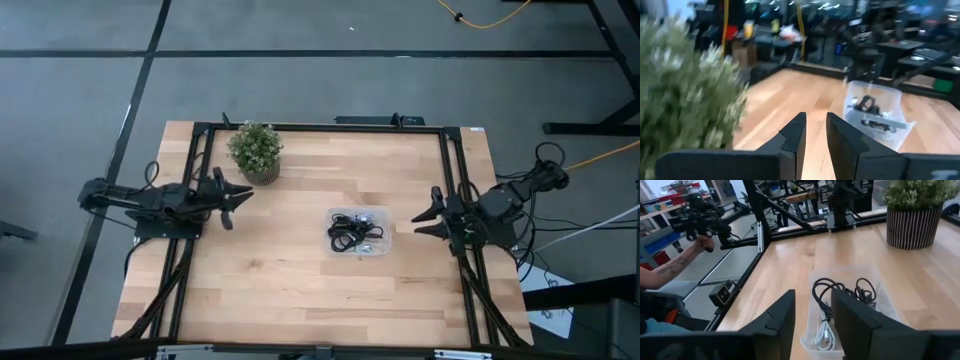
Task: Pick and place USB-C Cables
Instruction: Return to Home Position
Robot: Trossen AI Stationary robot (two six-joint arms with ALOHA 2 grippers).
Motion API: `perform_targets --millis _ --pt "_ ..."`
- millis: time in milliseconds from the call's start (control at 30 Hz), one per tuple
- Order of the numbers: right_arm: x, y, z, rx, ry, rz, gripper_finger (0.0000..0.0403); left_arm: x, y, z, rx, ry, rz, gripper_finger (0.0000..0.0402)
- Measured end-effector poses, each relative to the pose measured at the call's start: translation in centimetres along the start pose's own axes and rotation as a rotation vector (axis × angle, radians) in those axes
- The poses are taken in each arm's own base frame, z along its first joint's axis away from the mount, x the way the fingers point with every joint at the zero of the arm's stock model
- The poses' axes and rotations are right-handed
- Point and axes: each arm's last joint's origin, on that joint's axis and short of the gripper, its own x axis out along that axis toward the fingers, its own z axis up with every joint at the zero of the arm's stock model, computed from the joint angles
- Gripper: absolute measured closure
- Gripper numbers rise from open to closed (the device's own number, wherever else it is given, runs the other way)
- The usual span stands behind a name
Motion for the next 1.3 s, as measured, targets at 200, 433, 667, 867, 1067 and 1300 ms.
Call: perform_targets --millis 200,433,667,867,1067,1300 --pt "-0.4 -0.2 -0.4 -0.011 -0.027 0.04 0.0273 -0.4 0.2 0.5 0.079 -0.008 -0.029 0.0333" --pt "-0.1 -0.6 -2.4 -0.019 -0.086 0.104 0.0273 -0.3 -0.1 0.2 0.072 0.028 -0.23 0.0333" --pt "0.8 -0.7 -4.0 -0.032 -0.105 0.109 0.0273 -0.2 0.3 0.2 -0.002 0.044 -0.235 0.0333" --pt "1.3 -0.6 -4.6 -0.106 -0.163 0.155 0.0273 -0.1 0.2 0.1 -0.031 0.065 -0.268 0.0333" --pt "1.5 -0.6 -4.8 -0.219 -0.219 0.178 0.0273 -0.1 0.3 0.1 -0.052 0.067 -0.265 0.0333" --pt "1.8 -1.7 -4.5 -0.265 -0.238 0.046 0.0273 -0.1 0.3 0.1 -0.053 0.067 -0.263 0.0333"
